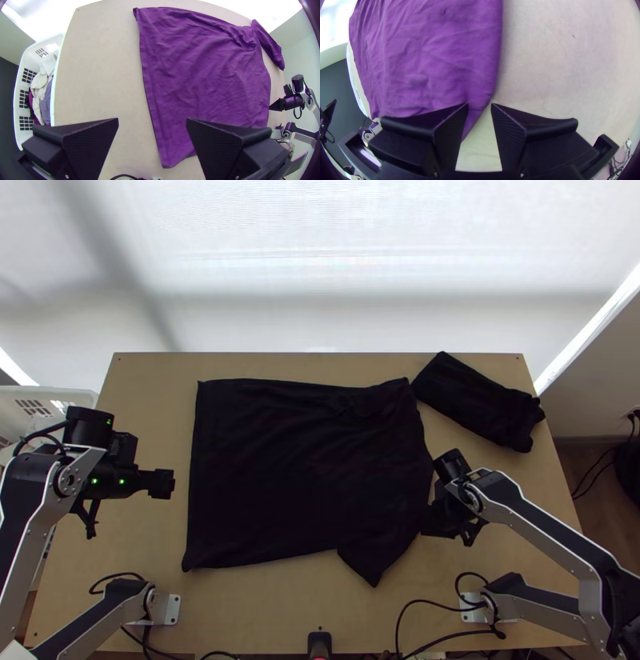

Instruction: Fold the t-shirt

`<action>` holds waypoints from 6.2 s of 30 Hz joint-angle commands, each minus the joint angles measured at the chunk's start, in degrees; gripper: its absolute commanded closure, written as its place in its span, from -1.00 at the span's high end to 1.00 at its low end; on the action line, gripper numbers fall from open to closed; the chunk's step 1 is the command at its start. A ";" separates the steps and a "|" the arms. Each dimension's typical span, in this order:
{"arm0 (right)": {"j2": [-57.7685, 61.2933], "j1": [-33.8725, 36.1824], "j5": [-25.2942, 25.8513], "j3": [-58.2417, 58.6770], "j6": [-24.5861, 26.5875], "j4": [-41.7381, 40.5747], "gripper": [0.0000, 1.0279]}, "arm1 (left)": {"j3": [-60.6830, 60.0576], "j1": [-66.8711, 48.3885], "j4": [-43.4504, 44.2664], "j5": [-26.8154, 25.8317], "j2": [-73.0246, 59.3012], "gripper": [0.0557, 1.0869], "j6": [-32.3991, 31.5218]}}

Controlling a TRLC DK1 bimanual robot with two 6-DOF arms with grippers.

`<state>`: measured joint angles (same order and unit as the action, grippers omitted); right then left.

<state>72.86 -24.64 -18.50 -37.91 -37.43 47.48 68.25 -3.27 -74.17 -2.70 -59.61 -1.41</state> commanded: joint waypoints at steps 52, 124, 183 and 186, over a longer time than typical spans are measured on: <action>0.70 -5.33 5.23 -0.06 -0.80 -3.98 -0.94 | -23.25 -15.98 -7.48 0.33 -7.80 0.92 22.94; -5.89 0.30 8.39 -5.42 4.65 -7.93 -0.94 | -13.40 -4.20 21.00 -6.44 -25.38 0.17 13.71; -6.50 -1.81 9.19 -2.43 3.94 -10.57 -0.94 | -17.27 1.51 27.24 -10.57 -23.00 -0.20 8.09; -6.50 -1.81 9.19 -2.52 3.94 -10.57 -0.94 | -17.89 1.42 27.50 -10.57 -23.09 -0.34 8.18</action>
<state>67.22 -26.13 -9.82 -41.76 -32.75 37.04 51.75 -1.56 -46.94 -13.67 -81.62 7.46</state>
